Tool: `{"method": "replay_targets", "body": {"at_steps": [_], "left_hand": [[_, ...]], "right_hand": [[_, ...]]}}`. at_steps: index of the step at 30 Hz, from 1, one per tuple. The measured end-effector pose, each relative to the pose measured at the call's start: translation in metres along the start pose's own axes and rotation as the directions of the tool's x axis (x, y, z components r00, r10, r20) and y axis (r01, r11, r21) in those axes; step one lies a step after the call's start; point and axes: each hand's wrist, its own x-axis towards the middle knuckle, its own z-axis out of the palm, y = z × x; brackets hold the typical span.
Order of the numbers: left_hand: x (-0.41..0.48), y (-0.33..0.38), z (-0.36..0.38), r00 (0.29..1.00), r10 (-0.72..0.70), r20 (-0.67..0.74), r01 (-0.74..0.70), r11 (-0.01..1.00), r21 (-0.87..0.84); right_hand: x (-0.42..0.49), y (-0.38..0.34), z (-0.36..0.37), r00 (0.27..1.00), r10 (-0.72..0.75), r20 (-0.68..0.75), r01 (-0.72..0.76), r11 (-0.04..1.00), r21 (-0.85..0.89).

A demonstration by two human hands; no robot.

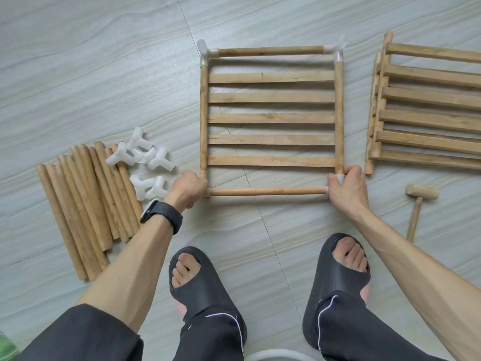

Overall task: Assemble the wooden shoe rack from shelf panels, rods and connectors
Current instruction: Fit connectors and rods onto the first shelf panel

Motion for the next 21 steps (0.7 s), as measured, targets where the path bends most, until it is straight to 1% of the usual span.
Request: {"method": "replay_targets", "body": {"at_steps": [3, 6, 8, 10, 11, 12, 14, 15, 16, 18, 19, 21], "left_hand": [[0.0, -0.002, -0.005, 0.995, 0.017, 0.095, -0.006, 0.993, -0.116], [-0.005, -0.003, -0.011, 0.987, 0.055, 0.152, -0.022, 0.978, -0.209], [-0.006, -0.006, -0.014, 0.978, 0.073, 0.196, 0.007, 0.926, -0.377], [-0.007, -0.011, -0.014, 0.955, 0.093, 0.28, 0.085, 0.823, -0.562], [-0.007, -0.014, -0.013, 0.941, 0.097, 0.325, 0.128, 0.786, -0.605], [-0.008, -0.015, -0.012, 0.928, 0.098, 0.361, 0.161, 0.767, -0.622], [-0.009, -0.018, -0.008, 0.912, 0.106, 0.397, 0.192, 0.744, -0.64], [-0.009, -0.019, -0.006, 0.905, 0.122, 0.409, 0.206, 0.714, -0.669], [-0.008, -0.02, -0.004, 0.896, 0.144, 0.42, 0.232, 0.655, -0.719], [-0.008, -0.021, -0.002, 0.879, 0.162, 0.449, 0.331, 0.473, -0.817], [-0.007, -0.02, 0.0, 0.872, 0.149, 0.466, 0.38, 0.395, -0.837], [-0.005, -0.019, 0.006, 0.883, 0.087, 0.462, 0.422, 0.289, -0.86]], "right_hand": [[0.0, -0.002, -0.005, 0.994, 0.05, 0.093, -0.058, 0.994, 0.094], [0.004, 0.003, -0.005, 0.985, 0.042, 0.17, -0.064, 0.99, 0.127], [0.009, 0.003, -0.008, 0.959, 0.074, 0.275, -0.145, 0.958, 0.247], [0.013, 0.001, -0.014, 0.913, 0.11, 0.393, -0.262, 0.896, 0.358], [0.013, -0.001, -0.019, 0.889, 0.126, 0.441, -0.321, 0.857, 0.403], [0.013, -0.002, -0.023, 0.859, 0.137, 0.494, -0.39, 0.8, 0.456], [0.014, -0.002, -0.029, 0.791, 0.128, 0.598, -0.524, 0.646, 0.555], [0.014, -0.001, -0.031, 0.772, 0.124, 0.624, -0.563, 0.59, 0.579], [0.014, 0.0, -0.031, 0.76, 0.127, 0.637, -0.586, 0.558, 0.588], [0.013, 0.0, -0.03, 0.745, 0.142, 0.652, -0.614, 0.526, 0.588], [0.012, -0.001, -0.028, 0.742, 0.151, 0.653, -0.619, 0.528, 0.582], [0.01, -0.004, -0.024, 0.752, 0.169, 0.637, -0.603, 0.567, 0.561]]}}
